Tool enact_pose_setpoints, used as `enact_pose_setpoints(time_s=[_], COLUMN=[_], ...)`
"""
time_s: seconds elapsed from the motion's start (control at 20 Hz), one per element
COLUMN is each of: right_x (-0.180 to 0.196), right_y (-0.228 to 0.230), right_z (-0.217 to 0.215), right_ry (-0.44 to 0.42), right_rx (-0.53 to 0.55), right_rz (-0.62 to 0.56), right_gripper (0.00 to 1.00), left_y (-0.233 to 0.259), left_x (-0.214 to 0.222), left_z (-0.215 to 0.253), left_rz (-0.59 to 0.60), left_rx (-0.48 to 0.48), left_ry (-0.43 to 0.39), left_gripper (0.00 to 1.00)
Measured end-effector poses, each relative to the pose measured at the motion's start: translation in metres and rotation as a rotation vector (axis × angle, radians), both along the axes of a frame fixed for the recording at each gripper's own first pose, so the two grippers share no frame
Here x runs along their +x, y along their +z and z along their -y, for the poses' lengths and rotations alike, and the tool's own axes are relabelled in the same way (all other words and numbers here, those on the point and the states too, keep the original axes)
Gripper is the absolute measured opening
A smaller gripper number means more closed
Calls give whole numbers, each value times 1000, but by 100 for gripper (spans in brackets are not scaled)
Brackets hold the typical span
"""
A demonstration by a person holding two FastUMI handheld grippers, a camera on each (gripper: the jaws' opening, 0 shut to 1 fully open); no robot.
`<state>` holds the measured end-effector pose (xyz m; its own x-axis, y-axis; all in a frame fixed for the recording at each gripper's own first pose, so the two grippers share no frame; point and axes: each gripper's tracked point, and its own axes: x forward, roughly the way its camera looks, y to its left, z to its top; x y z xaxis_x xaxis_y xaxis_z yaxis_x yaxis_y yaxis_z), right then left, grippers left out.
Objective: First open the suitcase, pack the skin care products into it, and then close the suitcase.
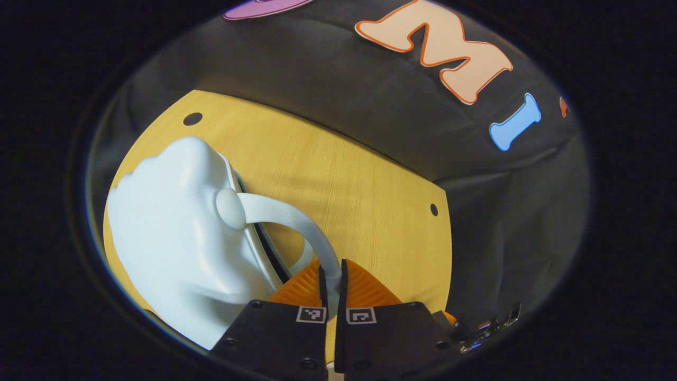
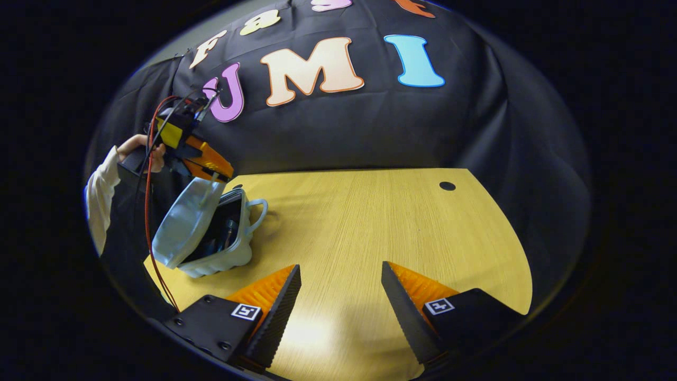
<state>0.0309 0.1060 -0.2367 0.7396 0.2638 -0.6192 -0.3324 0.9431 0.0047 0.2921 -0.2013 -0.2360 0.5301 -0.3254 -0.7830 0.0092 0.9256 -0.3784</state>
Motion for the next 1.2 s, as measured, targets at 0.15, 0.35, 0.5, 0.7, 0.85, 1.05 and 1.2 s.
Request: enact_pose_setpoints(time_s=[0.15,0.35,0.5,0.7,0.85,1.05,1.2], right_x=[3,4,2,-1,-2,2,4], right_y=[-1,3,4,7,15,30,48], right_z=[14,27,30,25,17,3,-9], right_ry=[-23,-43,-40,-21,-2,17,35], right_rx=[-2,-1,-13,-22,-16,-1,9], right_rz=[-6,-6,-10,-1,17,48,85], right_gripper=[96,96,96,96,96,96,96], left_y=[-23,-42,-44,-21,0,33,44], left_x=[3,4,6,10,3,-17,-47], left_z=[7,12,16,20,23,20,25], left_rz=[-46,-79,-76,26,107,283,372], left_rx=[5,30,52,102,189,295,351], left_ry=[-7,-21,-29,-67,-106,-108,-152], left_gripper=[0,1,8,40,96,97,97])
